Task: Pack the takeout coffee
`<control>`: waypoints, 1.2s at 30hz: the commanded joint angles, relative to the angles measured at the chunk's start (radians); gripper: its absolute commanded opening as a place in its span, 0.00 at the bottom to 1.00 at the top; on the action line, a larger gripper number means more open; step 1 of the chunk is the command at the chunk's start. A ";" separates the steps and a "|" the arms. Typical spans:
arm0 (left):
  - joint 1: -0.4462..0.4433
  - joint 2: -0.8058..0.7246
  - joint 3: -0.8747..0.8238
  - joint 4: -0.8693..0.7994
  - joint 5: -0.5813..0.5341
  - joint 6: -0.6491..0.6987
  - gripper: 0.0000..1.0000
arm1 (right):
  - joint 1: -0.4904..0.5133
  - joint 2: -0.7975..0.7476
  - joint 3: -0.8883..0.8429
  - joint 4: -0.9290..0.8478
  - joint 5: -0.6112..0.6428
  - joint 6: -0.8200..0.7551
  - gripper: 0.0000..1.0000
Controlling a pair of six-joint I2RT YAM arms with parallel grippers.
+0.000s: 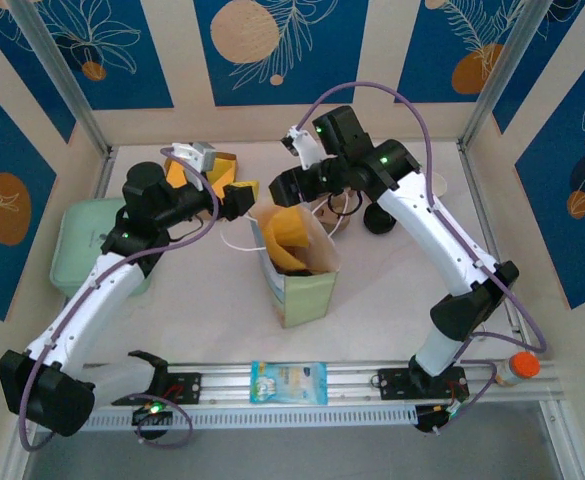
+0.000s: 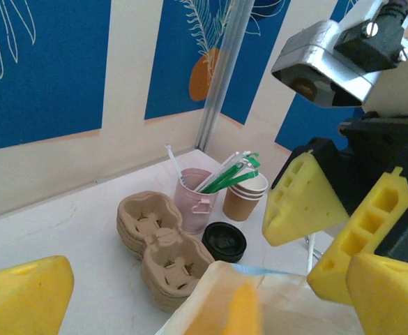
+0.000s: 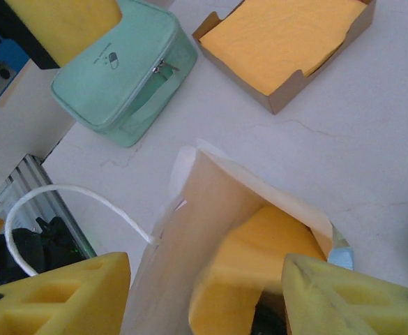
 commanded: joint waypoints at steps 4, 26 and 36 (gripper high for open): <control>0.010 -0.016 -0.013 0.015 -0.001 0.013 1.00 | 0.008 -0.034 -0.001 -0.003 0.013 -0.013 0.60; 0.064 0.032 -0.033 -0.037 -0.085 -0.208 1.00 | -0.030 -0.130 -0.106 0.035 0.143 0.035 0.64; 0.055 0.033 0.087 -0.385 -0.011 -0.127 1.00 | -0.054 -0.185 -0.151 -0.035 0.291 0.033 0.64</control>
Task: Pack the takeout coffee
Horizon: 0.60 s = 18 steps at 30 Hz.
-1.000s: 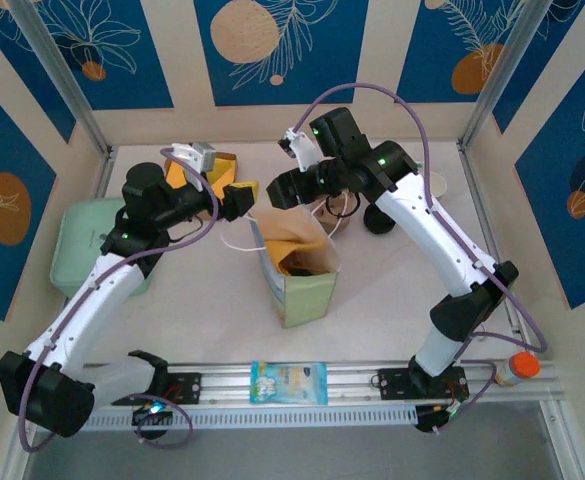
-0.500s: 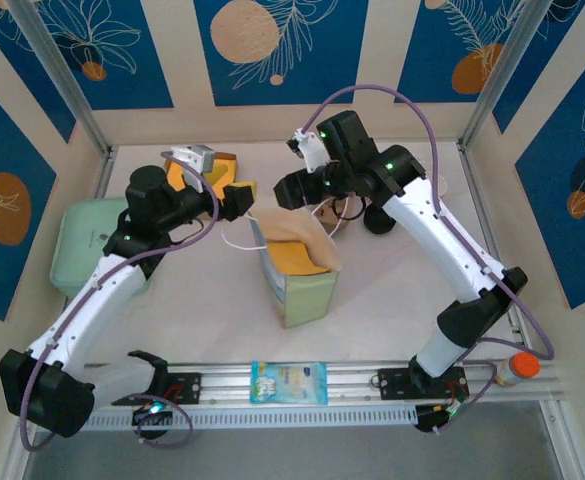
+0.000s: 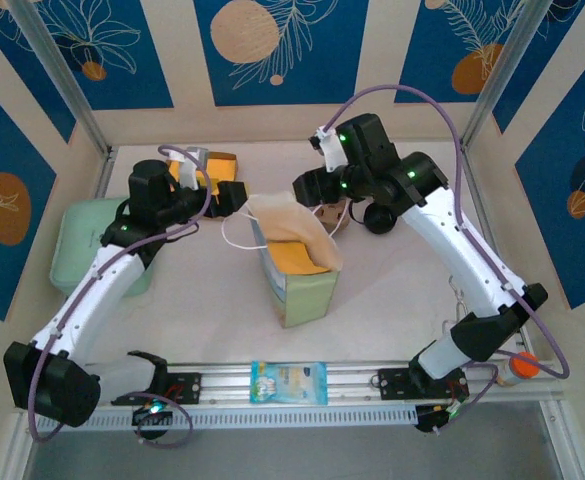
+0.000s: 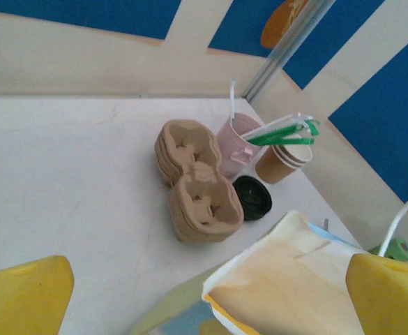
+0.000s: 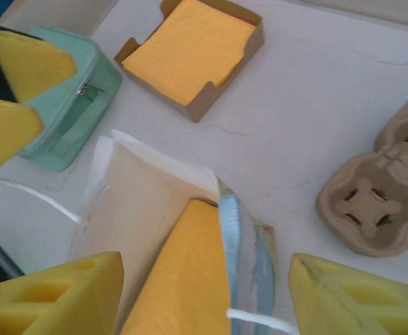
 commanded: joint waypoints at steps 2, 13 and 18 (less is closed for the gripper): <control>-0.021 -0.025 0.065 -0.196 0.076 0.050 1.00 | -0.026 -0.029 -0.041 -0.050 0.047 0.009 0.64; -0.073 -0.031 0.072 -0.295 0.109 0.096 1.00 | -0.034 -0.054 -0.098 -0.056 0.026 0.023 0.63; -0.087 -0.025 0.068 -0.280 0.128 0.089 0.99 | -0.042 -0.071 -0.118 -0.070 0.045 0.029 0.57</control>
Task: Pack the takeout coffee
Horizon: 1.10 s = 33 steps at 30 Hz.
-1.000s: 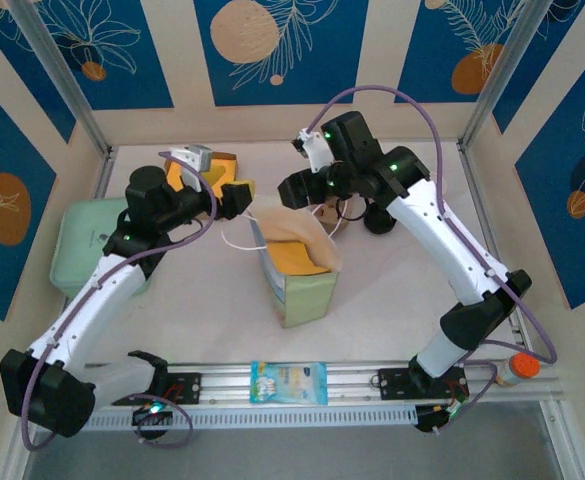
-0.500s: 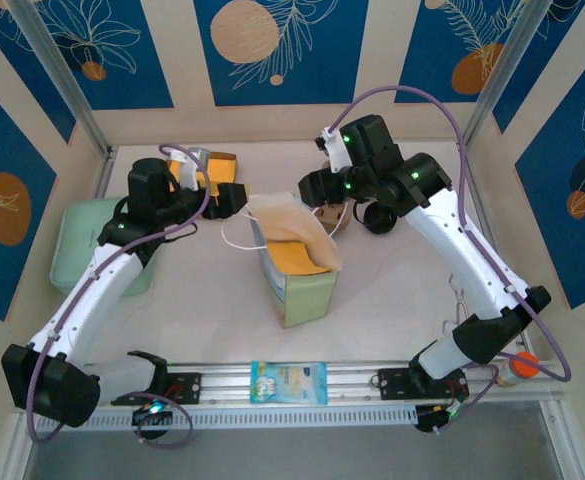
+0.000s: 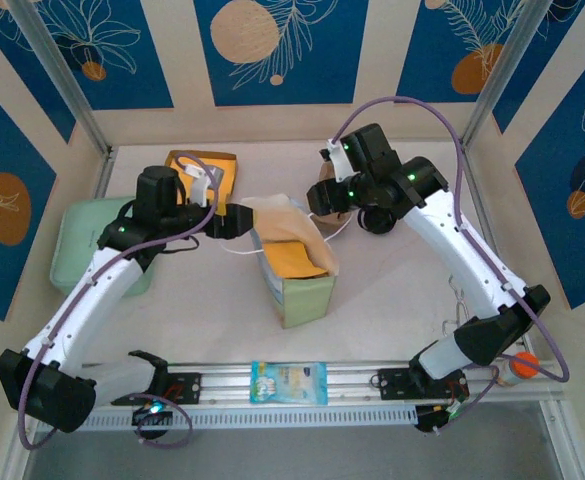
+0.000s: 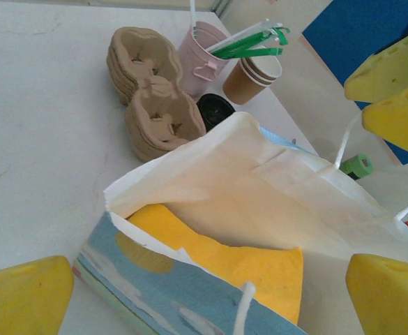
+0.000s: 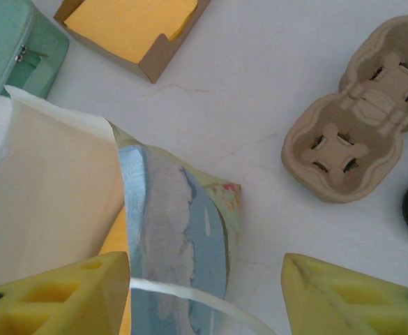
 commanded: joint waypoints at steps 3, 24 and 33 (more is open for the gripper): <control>-0.018 0.010 0.032 -0.009 0.050 0.014 0.92 | -0.014 -0.058 -0.044 -0.022 0.023 0.021 0.48; -0.026 0.079 0.065 -0.015 0.066 0.026 0.42 | -0.044 -0.185 -0.180 -0.038 0.022 0.049 0.00; -0.026 0.101 0.083 -0.014 0.074 0.028 0.19 | -0.040 -0.215 -0.204 -0.033 -0.010 0.062 0.00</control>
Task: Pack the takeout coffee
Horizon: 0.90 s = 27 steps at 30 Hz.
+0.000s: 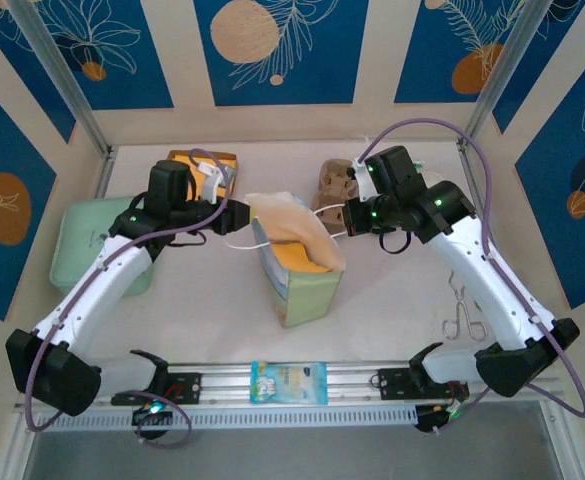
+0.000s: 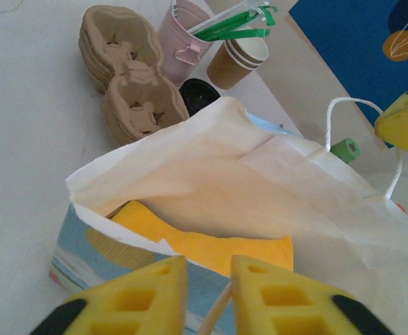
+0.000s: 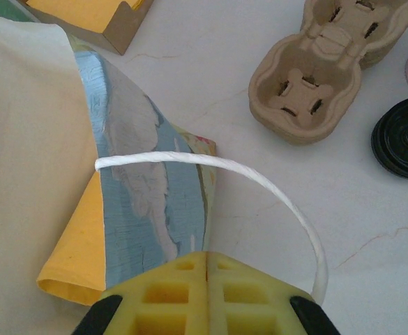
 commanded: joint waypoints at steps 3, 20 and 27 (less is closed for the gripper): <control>-0.010 0.023 0.048 -0.011 0.023 0.007 0.13 | 0.006 -0.036 -0.010 -0.019 -0.030 0.023 0.00; -0.012 0.143 0.158 -0.047 0.047 0.064 0.11 | 0.184 -0.107 0.005 -0.133 0.005 0.135 0.00; -0.012 0.122 0.154 -0.089 0.044 0.088 0.16 | 0.197 -0.110 0.054 -0.124 0.048 0.133 0.28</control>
